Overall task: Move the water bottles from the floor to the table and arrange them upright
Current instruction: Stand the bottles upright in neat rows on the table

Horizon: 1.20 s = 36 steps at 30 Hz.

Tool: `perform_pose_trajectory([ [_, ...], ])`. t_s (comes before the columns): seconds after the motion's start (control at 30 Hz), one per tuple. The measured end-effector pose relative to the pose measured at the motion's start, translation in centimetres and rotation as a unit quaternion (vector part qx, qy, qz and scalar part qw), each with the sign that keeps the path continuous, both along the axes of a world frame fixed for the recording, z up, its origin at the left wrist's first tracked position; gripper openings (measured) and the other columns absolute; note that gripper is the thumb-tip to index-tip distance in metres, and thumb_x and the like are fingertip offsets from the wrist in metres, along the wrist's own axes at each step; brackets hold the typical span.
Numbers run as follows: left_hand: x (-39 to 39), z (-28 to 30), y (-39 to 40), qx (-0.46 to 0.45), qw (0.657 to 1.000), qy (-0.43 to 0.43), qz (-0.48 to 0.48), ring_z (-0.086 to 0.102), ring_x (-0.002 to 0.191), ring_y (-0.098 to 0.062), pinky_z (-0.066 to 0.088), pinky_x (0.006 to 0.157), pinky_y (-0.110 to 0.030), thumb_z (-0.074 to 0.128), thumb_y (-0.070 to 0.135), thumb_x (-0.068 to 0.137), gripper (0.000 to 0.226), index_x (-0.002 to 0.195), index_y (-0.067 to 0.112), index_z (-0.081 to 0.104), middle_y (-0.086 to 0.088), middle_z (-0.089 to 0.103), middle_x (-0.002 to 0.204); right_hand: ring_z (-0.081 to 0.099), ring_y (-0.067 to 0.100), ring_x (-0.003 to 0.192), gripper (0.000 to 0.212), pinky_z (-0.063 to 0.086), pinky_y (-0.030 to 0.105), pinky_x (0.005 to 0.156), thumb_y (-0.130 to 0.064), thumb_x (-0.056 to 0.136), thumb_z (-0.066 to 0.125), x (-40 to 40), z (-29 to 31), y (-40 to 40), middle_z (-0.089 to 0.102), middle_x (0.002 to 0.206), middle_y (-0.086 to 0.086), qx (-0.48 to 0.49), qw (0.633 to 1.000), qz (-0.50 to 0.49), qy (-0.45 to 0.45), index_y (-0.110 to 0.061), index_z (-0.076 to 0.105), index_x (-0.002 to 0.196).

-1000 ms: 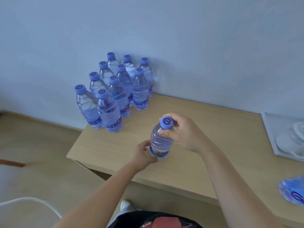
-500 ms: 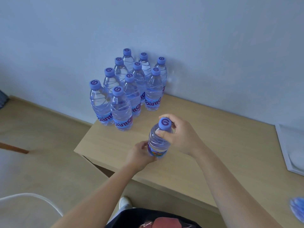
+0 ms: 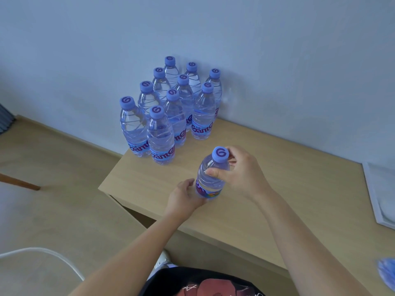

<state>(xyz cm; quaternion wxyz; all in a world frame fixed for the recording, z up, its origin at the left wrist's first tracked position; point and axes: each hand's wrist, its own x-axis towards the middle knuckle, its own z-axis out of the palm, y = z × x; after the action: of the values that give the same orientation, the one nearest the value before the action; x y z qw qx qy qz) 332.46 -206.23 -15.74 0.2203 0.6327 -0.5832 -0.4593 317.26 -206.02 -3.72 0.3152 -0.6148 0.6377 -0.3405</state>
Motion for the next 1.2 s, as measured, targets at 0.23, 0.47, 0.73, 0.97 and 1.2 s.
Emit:
perform_pose_trajectory([
  [0.23, -0.1, 0.1, -0.7, -0.002, 0.999, -0.009, -0.043, 0.049, 0.106, -0.007, 0.034, 0.083, -0.017, 0.079, 0.032, 0.067, 0.081, 0.137, 0.025, 0.041, 0.006, 0.051, 0.126, 0.062, -0.012, 0.079, 0.042, 0.047, 0.005, 0.071, -0.004, 0.074, 0.075, -2.7, 0.6, -1.4, 0.065, 0.096, -0.022, 0.105, 0.978, 0.108, -0.147, -0.036, 0.060, 0.096],
  [0.47, -1.1, 0.7, -1.3, -0.043, 0.995, 0.002, -0.092, 0.048, 0.117, -0.016, 0.037, 0.091, -0.024, 0.079, 0.029, 0.065, 0.082, 0.136, 0.033, 0.038, 0.005, 0.052, 0.121, 0.061, -0.008, 0.085, 0.047, 0.045, 0.003, 0.070, 0.002, 0.074, 0.072, -2.8, 0.3, -1.4, 0.064, 0.093, -0.024, 0.112, 0.976, 0.104, -0.155, -0.037, 0.058, 0.097],
  [0.73, -1.1, 0.1, -1.7, -0.056, 0.996, -0.005, -0.071, 0.052, 0.112, -0.014, 0.038, 0.087, -0.022, 0.078, 0.032, 0.068, 0.067, 0.127, 0.028, 0.048, 0.006, 0.056, 0.121, 0.059, -0.010, 0.080, 0.046, 0.044, 0.005, 0.068, -0.027, 0.061, 0.085, -1.2, -2.3, -0.5, 0.062, 0.085, -0.025, 0.003, 0.998, -0.017, -0.059, -0.042, 0.050, 0.086],
  [0.97, 0.0, 0.3, -3.5, -0.042, 0.998, -0.029, -0.048, 0.051, 0.111, -0.012, 0.035, 0.084, -0.017, 0.067, 0.023, 0.080, 0.061, 0.136, 0.025, 0.043, 0.003, 0.052, 0.129, 0.058, -0.014, 0.083, 0.048, 0.044, 0.003, 0.074, -0.025, 0.061, 0.083, -0.2, -1.8, -4.1, 0.063, 0.090, -0.025, -0.014, 0.998, -0.010, -0.062, -0.043, 0.052, 0.094],
  [1.2, 0.8, 1.1, -6.3, -0.001, 0.996, -0.042, -0.075, 0.048, 0.122, -0.018, 0.040, 0.090, -0.023, 0.063, 0.020, 0.083, 0.070, 0.144, 0.026, 0.029, -0.005, 0.047, 0.137, 0.061, 0.013, 0.099, 0.048, 0.049, 0.036, 0.092, -0.026, 0.062, 0.083, 1.2, -1.2, -9.3, 0.065, 0.104, -0.008, -0.025, 0.997, -0.028, -0.069, -0.025, 0.054, 0.100],
])
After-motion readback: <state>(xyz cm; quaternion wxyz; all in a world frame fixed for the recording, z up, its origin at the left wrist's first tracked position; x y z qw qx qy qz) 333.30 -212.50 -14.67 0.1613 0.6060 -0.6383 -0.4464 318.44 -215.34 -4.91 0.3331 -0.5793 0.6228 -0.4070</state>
